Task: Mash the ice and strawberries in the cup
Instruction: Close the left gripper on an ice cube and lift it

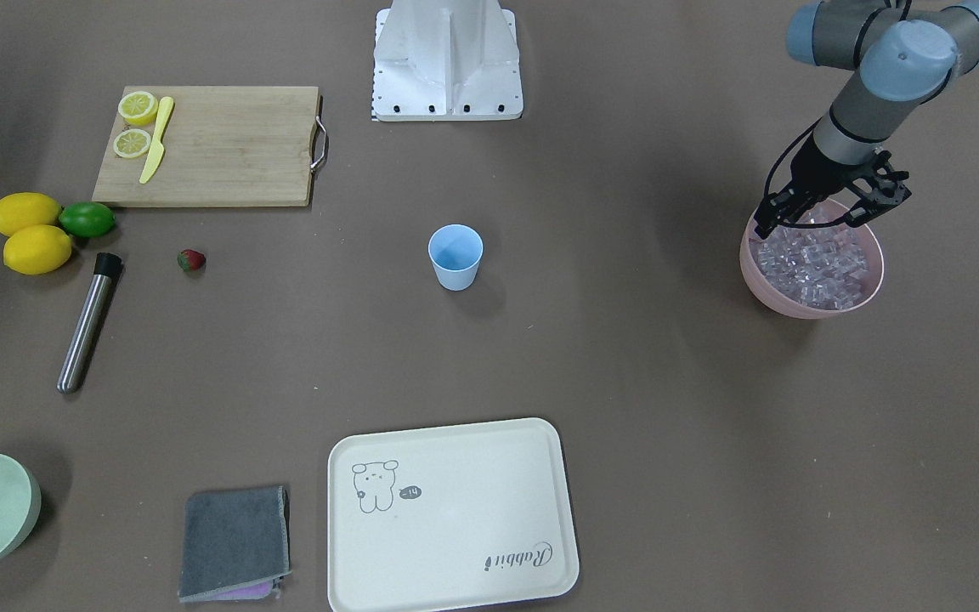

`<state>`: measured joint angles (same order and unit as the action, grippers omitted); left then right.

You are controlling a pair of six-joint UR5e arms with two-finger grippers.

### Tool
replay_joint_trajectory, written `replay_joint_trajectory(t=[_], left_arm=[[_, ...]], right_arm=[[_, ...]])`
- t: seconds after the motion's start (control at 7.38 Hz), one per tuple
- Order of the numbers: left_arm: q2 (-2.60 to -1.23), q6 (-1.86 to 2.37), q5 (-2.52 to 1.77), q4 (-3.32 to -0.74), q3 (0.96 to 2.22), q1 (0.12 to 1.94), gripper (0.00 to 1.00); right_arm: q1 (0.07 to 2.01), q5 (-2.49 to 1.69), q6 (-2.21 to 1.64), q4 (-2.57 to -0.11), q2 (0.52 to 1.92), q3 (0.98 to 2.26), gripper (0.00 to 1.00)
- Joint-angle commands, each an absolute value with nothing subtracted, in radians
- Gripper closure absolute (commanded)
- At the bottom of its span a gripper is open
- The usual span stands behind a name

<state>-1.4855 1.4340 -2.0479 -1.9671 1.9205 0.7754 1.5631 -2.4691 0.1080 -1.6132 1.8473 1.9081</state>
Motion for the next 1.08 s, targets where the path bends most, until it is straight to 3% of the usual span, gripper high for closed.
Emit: replay_joint_trajectory(t=[0.0,0.41,0.68,0.95], left_arm=[[-1.483,1.43,-2.046,-1.965,1.921,0.766,0.38],[-1.483,1.43,-2.042,-1.965,1.919,0.764,0.4],[-1.474,1.43,-2.042,-1.965,1.921,0.764,0.53],[-1.468,1.43,-2.043,-1.965,1.927,0.764,0.95]], right_arm=[[1.563,-2.47,0.106,-1.615,1.855,1.911,0.0],[1.563,-2.47,0.107,-1.614,1.861,1.911,0.0],[1.563,-2.473,0.107,-1.614,1.862,1.911,0.0],[1.563,-2.473,0.107,-1.614,1.865,1.911,0.0]])
